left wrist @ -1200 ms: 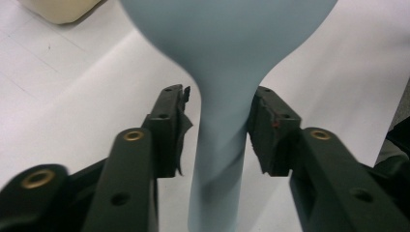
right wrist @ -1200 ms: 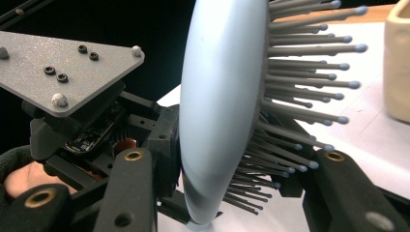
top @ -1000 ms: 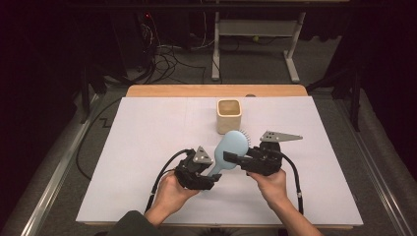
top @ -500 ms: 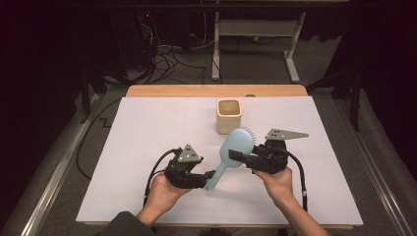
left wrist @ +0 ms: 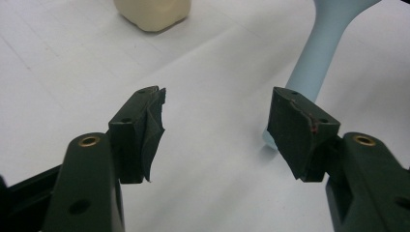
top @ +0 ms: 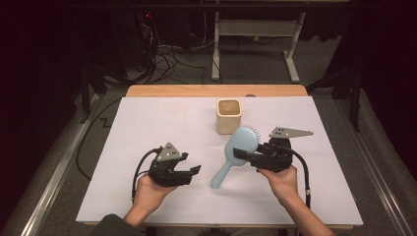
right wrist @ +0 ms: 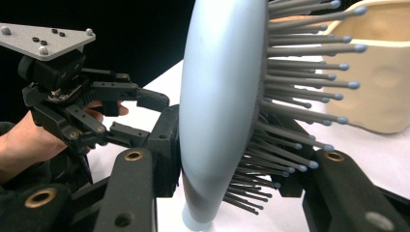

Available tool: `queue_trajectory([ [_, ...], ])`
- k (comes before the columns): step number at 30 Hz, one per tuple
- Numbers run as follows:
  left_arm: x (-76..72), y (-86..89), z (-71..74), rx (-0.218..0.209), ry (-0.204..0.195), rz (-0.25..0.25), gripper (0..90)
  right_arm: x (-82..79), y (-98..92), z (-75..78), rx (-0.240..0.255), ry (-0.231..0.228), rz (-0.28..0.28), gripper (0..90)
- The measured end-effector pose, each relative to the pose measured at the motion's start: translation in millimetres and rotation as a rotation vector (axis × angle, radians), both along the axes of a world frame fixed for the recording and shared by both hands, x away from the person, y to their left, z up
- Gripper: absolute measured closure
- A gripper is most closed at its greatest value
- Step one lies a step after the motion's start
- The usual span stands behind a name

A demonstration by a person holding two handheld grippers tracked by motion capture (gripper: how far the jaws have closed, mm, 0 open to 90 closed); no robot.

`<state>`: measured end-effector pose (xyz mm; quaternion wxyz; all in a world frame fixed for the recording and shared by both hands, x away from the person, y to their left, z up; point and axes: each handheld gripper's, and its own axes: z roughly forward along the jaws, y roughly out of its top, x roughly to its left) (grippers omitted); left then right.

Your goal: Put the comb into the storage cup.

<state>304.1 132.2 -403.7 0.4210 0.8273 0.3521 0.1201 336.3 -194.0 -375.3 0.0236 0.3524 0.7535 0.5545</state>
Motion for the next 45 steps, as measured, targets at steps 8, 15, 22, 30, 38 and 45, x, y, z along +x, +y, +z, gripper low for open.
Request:
queue_trajectory([
  [8, -3.7, 20.4, -1.4, -0.007, -0.009, 0.041, 37.5, 0.9, -6.3, 4.7, -0.002, -0.009, -0.01, 54.7],
  [15, -8.7, 35.5, -3.9, 0.004, -0.048, 0.067, 37.2, 1.4, -12.0, 9.3, -0.006, -0.01, -0.022, 54.7],
  [22, -14.8, 54.2, -9.2, -0.008, -0.062, 0.102, 37.0, 2.5, -16.8, 12.8, -0.024, -0.007, -0.031, 54.7],
  [30, -19.9, 74.8, -19.0, -0.037, -0.067, 0.162, 36.9, 4.9, -23.3, 14.8, -0.036, -0.002, -0.048, 54.7],
  [38, -24.1, 91.8, -28.6, -0.063, -0.061, 0.208, 36.6, 7.4, -30.3, 16.1, -0.041, 0.003, -0.065, 54.6],
  [45, -27.1, 104.4, -37.1, -0.075, -0.058, 0.243, 36.1, 10.5, -37.2, 18.0, -0.044, 0.007, -0.085, 54.6],
])
